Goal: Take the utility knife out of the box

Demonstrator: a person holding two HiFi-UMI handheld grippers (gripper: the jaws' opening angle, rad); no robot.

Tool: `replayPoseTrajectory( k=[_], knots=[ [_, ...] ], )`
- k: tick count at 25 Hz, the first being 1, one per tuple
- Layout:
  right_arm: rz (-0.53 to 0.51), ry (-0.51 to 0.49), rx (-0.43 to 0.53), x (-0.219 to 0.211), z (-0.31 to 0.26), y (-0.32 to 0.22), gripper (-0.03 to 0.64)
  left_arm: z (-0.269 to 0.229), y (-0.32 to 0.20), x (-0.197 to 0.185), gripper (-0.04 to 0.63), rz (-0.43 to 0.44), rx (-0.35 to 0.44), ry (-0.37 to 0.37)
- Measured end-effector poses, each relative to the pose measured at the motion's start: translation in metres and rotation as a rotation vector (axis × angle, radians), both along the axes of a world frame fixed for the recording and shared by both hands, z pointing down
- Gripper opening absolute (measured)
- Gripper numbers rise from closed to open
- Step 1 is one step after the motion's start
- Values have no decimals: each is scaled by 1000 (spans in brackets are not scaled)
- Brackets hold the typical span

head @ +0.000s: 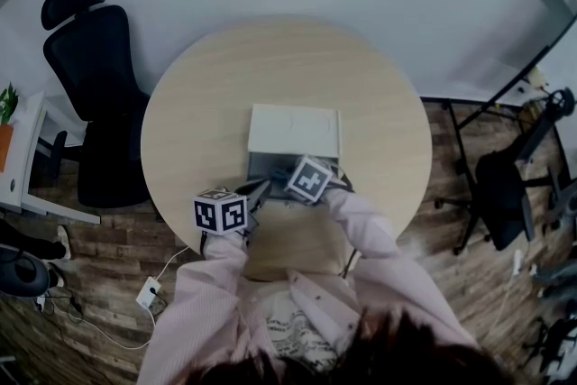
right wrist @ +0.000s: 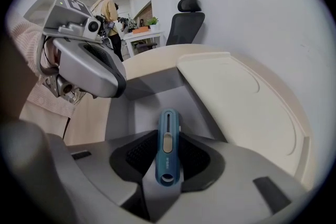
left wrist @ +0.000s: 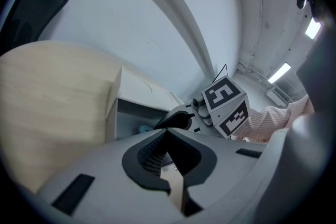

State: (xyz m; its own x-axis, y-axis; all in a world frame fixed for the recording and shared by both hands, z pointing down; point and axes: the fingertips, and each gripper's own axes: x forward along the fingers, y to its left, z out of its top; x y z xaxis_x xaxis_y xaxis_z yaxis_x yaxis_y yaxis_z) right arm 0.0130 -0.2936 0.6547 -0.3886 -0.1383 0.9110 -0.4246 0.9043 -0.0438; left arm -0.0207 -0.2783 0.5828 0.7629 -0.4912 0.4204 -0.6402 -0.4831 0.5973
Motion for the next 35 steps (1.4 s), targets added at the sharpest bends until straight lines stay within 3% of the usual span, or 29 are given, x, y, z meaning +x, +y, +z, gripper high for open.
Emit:
replayPoseTrajectory(
  k=[10,15,23,35],
  knots=[
    [64,-139,38,-6,-25,-4,129,0,4,0,9,9,12,2],
    [116,-192,100,3,-32,-16,129,-3,7,2,9,18,22,7],
    [175,-312,99,5,-49,-11,129,-8,10,5,9,31,45,9],
    [263,-567,121,1,-89,-4,129,-22,8,5,9,23,124,6]
  ],
)
